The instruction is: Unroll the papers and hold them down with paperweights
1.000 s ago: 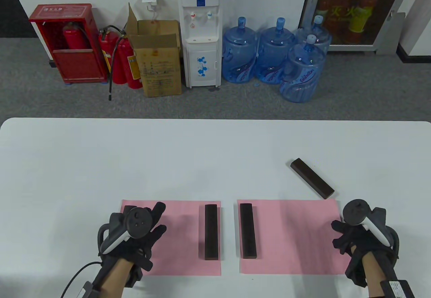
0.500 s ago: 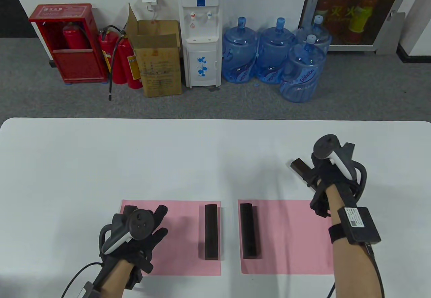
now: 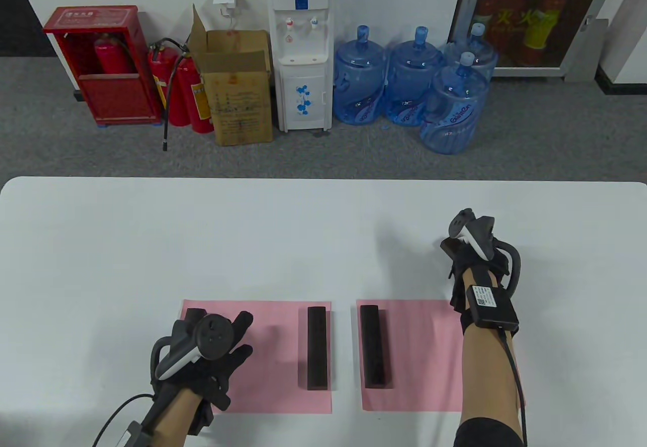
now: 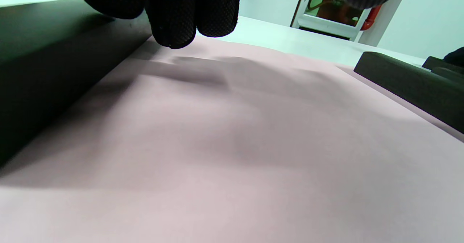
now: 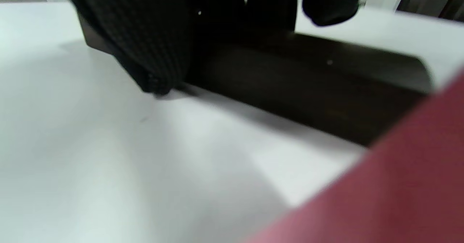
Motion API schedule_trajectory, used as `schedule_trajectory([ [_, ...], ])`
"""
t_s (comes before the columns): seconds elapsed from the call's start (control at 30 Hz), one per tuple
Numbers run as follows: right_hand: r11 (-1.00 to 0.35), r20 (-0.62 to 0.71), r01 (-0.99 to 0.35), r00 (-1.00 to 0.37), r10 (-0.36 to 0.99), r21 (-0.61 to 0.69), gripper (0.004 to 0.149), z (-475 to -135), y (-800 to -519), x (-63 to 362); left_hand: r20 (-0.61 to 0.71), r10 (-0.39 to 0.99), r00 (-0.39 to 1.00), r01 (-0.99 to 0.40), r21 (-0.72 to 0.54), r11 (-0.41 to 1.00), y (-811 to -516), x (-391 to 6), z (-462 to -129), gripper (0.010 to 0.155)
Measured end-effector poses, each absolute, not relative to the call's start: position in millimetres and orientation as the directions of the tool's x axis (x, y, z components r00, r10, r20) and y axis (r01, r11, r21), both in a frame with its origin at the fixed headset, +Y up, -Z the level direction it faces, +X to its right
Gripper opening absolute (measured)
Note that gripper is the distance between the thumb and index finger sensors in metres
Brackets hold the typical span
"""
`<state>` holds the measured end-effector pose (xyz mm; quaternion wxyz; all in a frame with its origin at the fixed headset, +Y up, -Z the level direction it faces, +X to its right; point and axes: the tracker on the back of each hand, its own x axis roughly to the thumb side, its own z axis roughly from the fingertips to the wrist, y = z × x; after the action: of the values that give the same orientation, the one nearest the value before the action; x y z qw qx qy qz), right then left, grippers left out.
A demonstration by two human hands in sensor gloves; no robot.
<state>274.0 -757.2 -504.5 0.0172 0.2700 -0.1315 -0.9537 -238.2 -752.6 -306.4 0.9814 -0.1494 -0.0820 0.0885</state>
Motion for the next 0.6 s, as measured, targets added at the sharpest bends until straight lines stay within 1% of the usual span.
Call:
schedule_trajectory([
  [0.07,-0.963,-0.491,-0.014,-0.862,-0.124,0.268,0.08,-504.1,-755.7,272.5,0.137,0.196,0.971,-0.145,-0.311,0.939,-752.6,-236.8,-306.0,0.068],
  [0.13,-0.969,-0.496,-0.027,-0.862,-0.103,0.248,0.08,-503.1,-752.7,272.9,0.141,0.199,0.97,-0.147,-0.311,0.939,-752.2,-235.9,-305.6,0.068],
  [0.23,-0.977,-0.508,-0.05,-0.859,-0.064,0.207,0.079,-499.9,-740.0,275.0,0.144,0.204,0.968,-0.152,-0.309,0.939,-752.3,-236.0,-305.5,0.068],
  [0.33,-0.986,-0.523,-0.073,-0.852,-0.017,0.15,0.078,-493.3,-713.6,277.6,0.144,0.213,0.966,-0.16,-0.311,0.937,-752.9,-237.1,-305.8,0.068],
  [0.4,-0.993,-0.513,-0.075,-0.858,0.017,0.094,0.078,-486.6,-691.5,278.9,0.144,0.219,0.965,-0.165,-0.313,0.935,-752.7,-237.5,-305.8,0.068],
  [0.47,-0.995,-0.51,-0.1,-0.857,0.075,0.022,0.078,-474.7,-663.1,279.5,0.145,0.225,0.964,-0.171,-0.314,0.934,-753.0,-237.8,-305.8,0.068],
  [0.53,-0.99,-0.482,-0.136,-0.865,0.138,-0.039,0.078,-461.5,-639.0,278.2,0.148,0.237,0.96,-0.181,-0.321,0.93,-753.3,-237.7,-305.5,0.068],
  [0.6,-0.986,-0.439,-0.151,-0.883,0.165,-0.068,0.079,-447.4,-620.6,274.6,0.15,0.248,0.957,-0.189,-0.325,0.927,-753.6,-237.4,-305.1,0.068],
])
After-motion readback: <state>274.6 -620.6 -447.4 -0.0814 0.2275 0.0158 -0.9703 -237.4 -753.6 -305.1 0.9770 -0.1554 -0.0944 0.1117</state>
